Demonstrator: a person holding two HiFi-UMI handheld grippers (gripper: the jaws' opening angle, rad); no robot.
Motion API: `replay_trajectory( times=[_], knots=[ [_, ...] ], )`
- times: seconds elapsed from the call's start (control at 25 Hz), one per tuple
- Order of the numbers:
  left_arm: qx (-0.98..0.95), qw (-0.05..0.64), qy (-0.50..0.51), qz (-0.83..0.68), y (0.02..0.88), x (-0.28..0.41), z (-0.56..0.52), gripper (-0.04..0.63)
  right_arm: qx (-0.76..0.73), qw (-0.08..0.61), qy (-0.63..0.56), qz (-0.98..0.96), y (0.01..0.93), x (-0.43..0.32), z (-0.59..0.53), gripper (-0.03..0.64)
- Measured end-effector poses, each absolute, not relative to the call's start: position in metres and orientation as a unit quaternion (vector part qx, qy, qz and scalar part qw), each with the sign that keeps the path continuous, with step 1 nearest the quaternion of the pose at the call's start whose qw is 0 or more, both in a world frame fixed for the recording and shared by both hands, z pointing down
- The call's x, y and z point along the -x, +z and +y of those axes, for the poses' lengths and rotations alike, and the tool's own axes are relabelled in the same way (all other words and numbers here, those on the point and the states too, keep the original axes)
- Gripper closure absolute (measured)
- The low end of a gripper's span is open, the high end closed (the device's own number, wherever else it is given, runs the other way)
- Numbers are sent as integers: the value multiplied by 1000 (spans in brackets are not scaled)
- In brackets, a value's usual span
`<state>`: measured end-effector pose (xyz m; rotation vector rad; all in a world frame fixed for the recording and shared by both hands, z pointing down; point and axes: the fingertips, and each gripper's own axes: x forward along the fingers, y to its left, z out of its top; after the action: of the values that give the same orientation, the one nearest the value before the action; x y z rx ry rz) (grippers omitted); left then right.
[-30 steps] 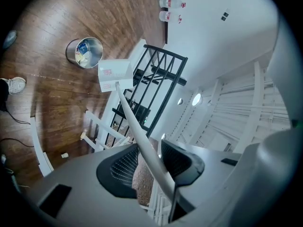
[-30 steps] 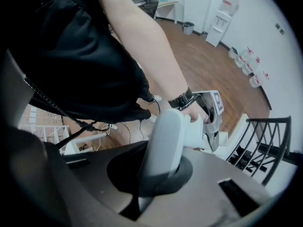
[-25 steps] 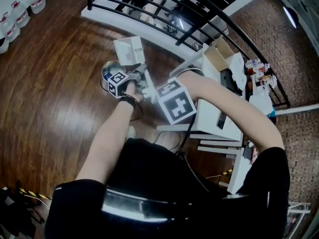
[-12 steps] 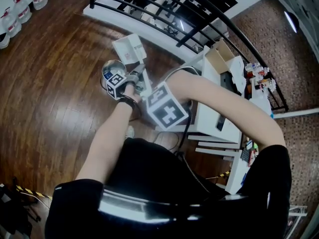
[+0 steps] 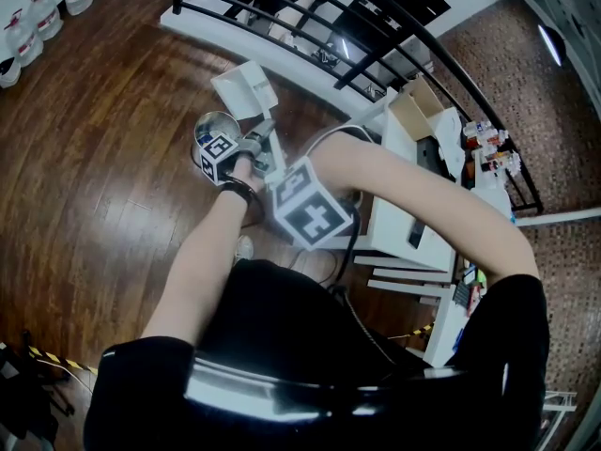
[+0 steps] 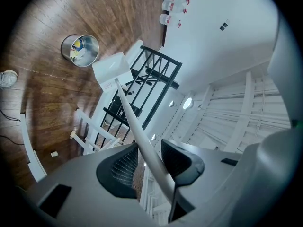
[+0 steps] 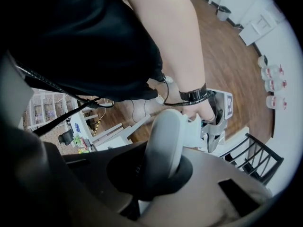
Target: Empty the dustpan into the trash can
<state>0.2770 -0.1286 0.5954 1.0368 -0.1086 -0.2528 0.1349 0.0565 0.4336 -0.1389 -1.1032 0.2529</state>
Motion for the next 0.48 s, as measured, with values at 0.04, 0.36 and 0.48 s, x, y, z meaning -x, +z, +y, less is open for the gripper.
replay_trajectory(
  times=[0.04, 0.36, 0.48],
  knots=[
    [-493, 860, -121, -52, 595, -277, -129, 449, 62, 841, 119, -525, 433, -135, 56, 612],
    [-508, 851, -107, -76, 583, -280, -155, 446, -85, 779, 111, -611, 427, -134, 25, 614],
    [-537, 833, -88, -96, 578, -279, -175, 439, -139, 743, 99, -647, 422, -139, 6, 614]
  ],
)
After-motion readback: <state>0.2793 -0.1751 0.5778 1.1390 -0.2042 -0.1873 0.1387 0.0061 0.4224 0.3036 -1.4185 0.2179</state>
